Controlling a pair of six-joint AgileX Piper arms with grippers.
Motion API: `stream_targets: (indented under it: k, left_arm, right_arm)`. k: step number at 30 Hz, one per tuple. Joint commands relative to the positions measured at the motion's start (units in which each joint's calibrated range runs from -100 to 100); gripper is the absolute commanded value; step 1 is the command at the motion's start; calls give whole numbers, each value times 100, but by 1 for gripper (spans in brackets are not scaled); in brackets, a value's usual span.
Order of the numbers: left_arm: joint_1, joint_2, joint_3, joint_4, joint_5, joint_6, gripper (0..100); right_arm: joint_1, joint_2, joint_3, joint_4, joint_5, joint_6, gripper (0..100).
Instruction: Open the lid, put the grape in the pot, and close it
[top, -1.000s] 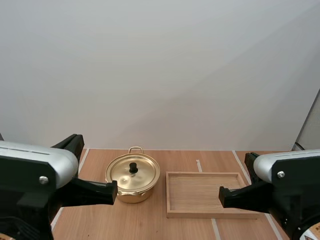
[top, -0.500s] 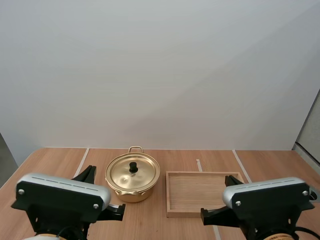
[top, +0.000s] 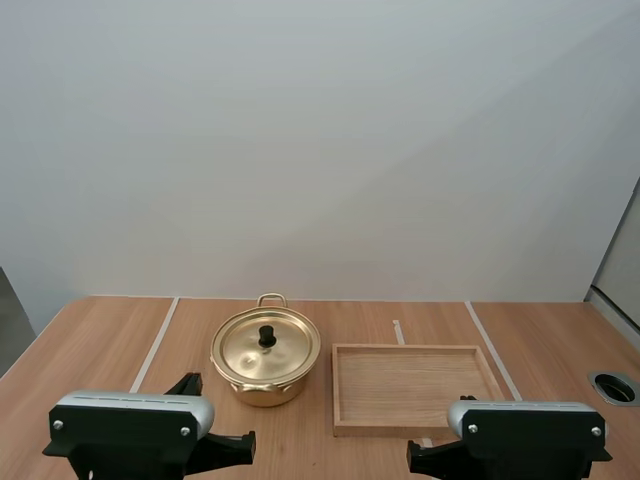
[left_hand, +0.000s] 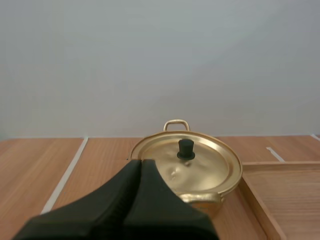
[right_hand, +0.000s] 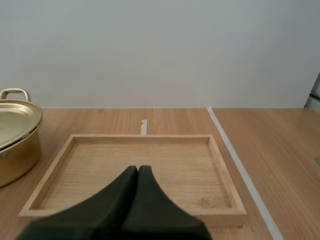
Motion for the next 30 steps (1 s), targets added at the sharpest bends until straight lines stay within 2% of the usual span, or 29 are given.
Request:
stream_targets:
  k: [1, 8, 30]
  left_arm:
    - [22, -42, 22, 52, 594, -75, 0]
    - [92, -42, 22, 95, 751, -61, 0]
    - [92, -42, 22, 95, 499, -51, 0]
  right_arm:
    - [-21, -34, 0, 62, 476, -13, 0]
    - [-21, -34, 0, 62, 588, -13, 0]
    - [-21, -34, 0, 62, 588, -13, 0]
